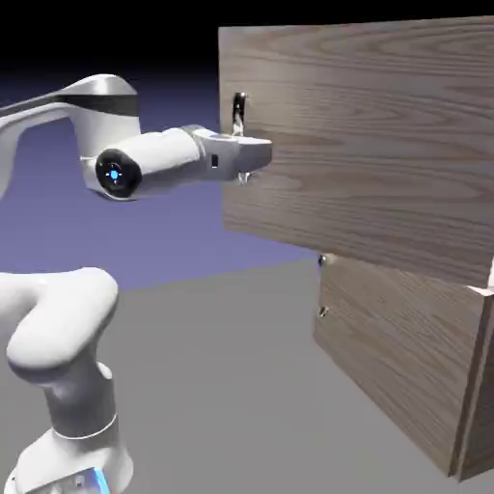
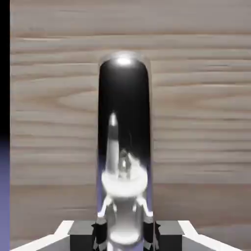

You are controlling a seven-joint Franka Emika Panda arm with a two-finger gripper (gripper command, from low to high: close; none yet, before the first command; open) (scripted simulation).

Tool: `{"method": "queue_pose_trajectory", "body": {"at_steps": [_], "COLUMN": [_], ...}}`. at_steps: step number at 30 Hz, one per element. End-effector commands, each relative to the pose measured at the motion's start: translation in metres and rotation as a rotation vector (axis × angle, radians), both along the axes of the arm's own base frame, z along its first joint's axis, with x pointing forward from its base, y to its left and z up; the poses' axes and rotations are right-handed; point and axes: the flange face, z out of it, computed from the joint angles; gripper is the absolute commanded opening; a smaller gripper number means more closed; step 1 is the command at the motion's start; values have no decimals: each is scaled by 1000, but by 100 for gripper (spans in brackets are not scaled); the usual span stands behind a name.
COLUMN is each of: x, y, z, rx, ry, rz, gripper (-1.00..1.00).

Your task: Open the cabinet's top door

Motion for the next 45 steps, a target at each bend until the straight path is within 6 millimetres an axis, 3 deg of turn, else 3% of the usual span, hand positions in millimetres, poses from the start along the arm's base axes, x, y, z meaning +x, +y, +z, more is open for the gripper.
{"method": "queue_pose_trajectory", "body": {"at_steps": [1,15,26,34,45], "x": [-4,-54,-81,-84,-71], "y": [-6,-101,-208,-291,-377], "z": [0,0,0,0,0], "rx": [0,0,0,0,0], "ry": [0,0,0,0,0], "rz": [15,249,489,669,860], "gripper": [-100,-100,-100,-100,-100]}}
